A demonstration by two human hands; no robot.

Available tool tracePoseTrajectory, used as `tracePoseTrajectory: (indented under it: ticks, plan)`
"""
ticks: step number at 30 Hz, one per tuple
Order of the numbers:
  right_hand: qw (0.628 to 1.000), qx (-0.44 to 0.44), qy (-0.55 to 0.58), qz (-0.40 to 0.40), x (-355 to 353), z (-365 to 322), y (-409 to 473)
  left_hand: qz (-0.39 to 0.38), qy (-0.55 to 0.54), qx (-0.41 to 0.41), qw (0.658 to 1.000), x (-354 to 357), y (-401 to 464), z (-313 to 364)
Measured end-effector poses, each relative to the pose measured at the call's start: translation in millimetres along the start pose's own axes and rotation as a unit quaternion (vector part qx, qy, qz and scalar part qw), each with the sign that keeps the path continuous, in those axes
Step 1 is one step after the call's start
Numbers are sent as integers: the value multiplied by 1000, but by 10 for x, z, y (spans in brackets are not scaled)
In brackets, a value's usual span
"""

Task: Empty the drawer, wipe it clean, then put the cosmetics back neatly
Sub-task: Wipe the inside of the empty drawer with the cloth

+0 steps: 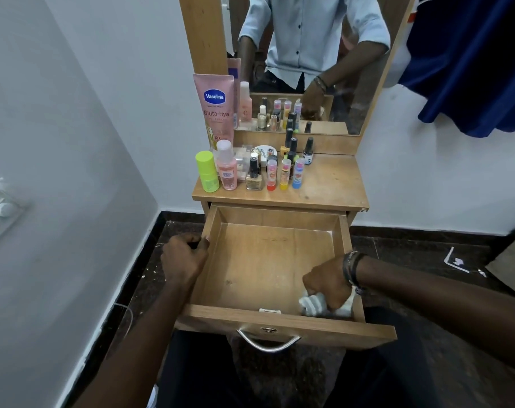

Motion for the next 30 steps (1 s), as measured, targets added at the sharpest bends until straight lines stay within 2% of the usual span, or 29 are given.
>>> tracePoseTrajectory:
  ticks: [3, 6, 10, 15, 17, 19, 24, 30]
  plan:
    - [999, 8, -43, 15, 48, -51, 20, 1, -4, -1, 1000, -12, -2, 16]
    - [998, 26, -33, 49, 19, -60, 56, 0, 0, -1, 1000, -5, 1, 16]
    - [979, 84, -13, 186, -193, 10, 124, 3, 5, -8, 1000, 3, 10, 3]
    - [919, 125, -45, 372, -501, 64, 199, -8, 0, -7, 1000, -3, 7, 8]
    - [898, 127, -72, 415, -501, 60, 220, 0, 2, -7, 1000, 1, 13, 1]
    - [894, 109, -94, 424, -391, 35, 252, 4, 3, -7, 1000, 7, 18, -5]
    - [943, 57, -44, 325, 64, -77, 400, 1, 1, -14, 1000, 23, 20, -16]
    - [959, -12, -32, 281, 195, -71, 334, -1, -3, -11, 1000, 18, 19, -30]
Point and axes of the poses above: each hand's wrist, its own y-axis towards the middle knuckle, its own x-axis out of the palm, z = x × y, the point moved 2 cm from there along y, towards the middle knuckle, and after that the axes turned 14 degrees about z, right-handed, at the moved point
